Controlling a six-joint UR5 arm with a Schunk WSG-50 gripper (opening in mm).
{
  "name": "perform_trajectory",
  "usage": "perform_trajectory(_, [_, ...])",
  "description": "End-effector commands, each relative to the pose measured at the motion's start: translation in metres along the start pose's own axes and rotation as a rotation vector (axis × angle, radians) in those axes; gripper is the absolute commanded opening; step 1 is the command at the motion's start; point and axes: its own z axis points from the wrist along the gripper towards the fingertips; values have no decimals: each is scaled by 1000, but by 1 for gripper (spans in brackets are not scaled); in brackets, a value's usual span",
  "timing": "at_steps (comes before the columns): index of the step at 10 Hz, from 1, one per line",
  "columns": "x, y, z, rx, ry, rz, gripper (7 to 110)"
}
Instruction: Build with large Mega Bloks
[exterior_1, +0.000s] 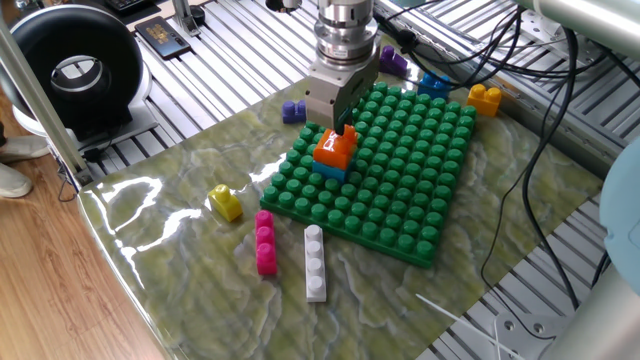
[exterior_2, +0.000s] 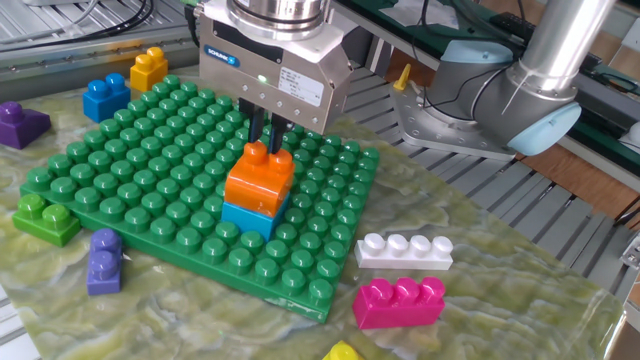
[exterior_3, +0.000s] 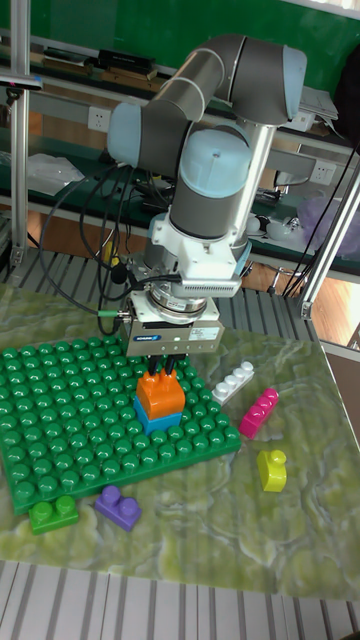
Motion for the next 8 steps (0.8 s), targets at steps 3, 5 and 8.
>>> perform_trajectory(3, [-4, 5, 2, -11, -7, 9, 22])
perform_trajectory(5, [-3, 4, 3, -9, -3, 9, 22])
perform_trajectory(8, [-3, 4, 3, -11, -3, 7, 22])
